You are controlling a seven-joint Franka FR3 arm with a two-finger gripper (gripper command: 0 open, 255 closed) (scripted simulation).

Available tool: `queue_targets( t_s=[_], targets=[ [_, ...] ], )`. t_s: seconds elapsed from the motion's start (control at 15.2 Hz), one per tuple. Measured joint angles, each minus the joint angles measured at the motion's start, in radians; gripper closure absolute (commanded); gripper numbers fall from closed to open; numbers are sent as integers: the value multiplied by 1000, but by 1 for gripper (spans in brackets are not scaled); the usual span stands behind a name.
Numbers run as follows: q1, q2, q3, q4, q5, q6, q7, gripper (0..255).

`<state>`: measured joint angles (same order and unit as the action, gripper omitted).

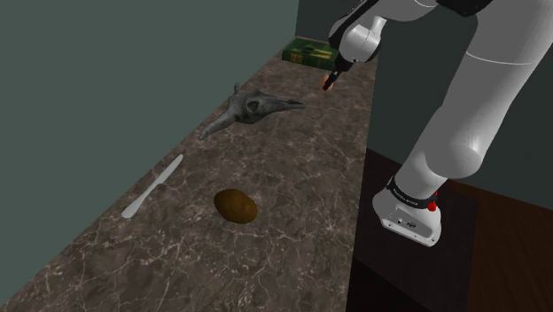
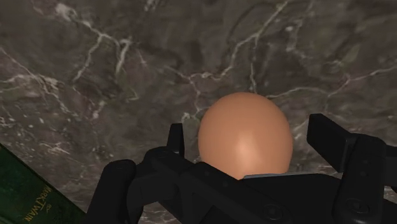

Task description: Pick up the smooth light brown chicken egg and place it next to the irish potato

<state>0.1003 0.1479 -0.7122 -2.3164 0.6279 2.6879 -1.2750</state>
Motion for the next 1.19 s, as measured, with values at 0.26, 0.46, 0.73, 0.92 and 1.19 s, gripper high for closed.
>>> queue_targets(
  t_s=[0.26, 0.46, 0.73, 0.92, 1.19],
  targets=[
    [-4, 8, 5, 3, 15, 2, -11, 0],
    [-5, 8, 5, 3, 16, 2, -12, 255],
    [-5, 8, 5, 3, 16, 2, -12, 255],
    [-5, 9, 5, 3, 16, 2, -12, 255],
    [-1, 2, 0, 3, 3, -2, -2, 255]
  ],
)
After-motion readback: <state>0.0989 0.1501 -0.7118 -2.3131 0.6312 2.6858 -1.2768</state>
